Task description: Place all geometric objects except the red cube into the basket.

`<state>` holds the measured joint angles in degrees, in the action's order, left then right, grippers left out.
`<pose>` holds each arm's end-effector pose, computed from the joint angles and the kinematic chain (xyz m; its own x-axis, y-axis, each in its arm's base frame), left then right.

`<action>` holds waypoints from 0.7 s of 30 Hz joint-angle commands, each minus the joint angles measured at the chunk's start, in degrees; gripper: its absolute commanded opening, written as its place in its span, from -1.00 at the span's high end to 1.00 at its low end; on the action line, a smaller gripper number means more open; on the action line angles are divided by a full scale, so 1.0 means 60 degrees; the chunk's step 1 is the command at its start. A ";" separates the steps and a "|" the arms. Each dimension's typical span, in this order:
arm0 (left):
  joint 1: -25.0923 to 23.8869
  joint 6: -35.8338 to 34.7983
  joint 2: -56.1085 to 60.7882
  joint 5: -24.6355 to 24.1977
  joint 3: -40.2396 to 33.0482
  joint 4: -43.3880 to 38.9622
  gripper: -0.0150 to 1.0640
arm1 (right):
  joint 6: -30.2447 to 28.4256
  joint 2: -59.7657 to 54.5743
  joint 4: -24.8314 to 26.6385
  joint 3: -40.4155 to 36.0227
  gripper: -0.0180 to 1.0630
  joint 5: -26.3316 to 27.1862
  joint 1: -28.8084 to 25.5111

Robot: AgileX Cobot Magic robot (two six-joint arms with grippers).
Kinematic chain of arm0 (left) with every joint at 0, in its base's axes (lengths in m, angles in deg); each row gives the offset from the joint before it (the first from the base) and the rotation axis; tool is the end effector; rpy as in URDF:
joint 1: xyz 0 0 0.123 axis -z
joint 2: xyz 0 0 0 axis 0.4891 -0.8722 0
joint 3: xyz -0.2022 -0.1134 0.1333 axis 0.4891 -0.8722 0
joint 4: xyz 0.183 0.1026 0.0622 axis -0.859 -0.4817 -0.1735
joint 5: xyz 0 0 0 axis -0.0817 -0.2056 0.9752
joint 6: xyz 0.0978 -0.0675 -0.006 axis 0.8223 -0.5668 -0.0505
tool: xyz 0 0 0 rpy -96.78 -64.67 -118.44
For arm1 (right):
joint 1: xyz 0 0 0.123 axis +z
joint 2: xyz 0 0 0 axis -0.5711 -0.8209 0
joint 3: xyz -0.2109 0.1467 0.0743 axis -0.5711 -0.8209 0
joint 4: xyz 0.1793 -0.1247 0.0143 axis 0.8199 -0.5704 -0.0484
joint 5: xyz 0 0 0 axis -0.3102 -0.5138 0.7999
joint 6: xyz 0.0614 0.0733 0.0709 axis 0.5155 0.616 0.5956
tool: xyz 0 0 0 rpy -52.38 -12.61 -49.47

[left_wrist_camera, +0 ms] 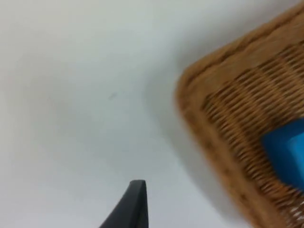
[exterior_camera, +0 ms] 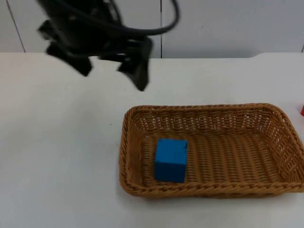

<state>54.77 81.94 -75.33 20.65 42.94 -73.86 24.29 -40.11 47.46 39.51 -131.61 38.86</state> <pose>0.2912 -0.1519 0.2127 -0.8362 0.3759 -0.3995 0.4469 0.8891 -0.0988 0.1507 0.0023 0.2701 -0.7323 -0.0672 -0.6776 -0.0343 0.9975 -0.0617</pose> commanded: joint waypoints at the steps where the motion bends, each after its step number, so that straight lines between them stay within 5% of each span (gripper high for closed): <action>1: -0.0502 0.0002 0.0781 0.0491 -0.0865 0.0327 -0.97 | -0.0001 0.0033 -0.0025 -0.0005 -0.98 0.0025 -0.0051; 11: -0.3140 -0.0034 0.3499 0.0948 -0.3569 0.0498 -0.97 | -0.0001 0.0033 -0.0006 -0.0005 -0.98 0.0066 -0.0051; 21: -0.4028 -0.0074 0.5589 0.0635 -0.4520 0.0491 -0.97 | -0.0113 0.0033 0.0180 -0.0005 -0.98 0.0031 -0.0051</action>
<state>30.79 81.80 -43.44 24.88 16.21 -71.45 24.06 -40.11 48.46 39.51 -131.61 38.86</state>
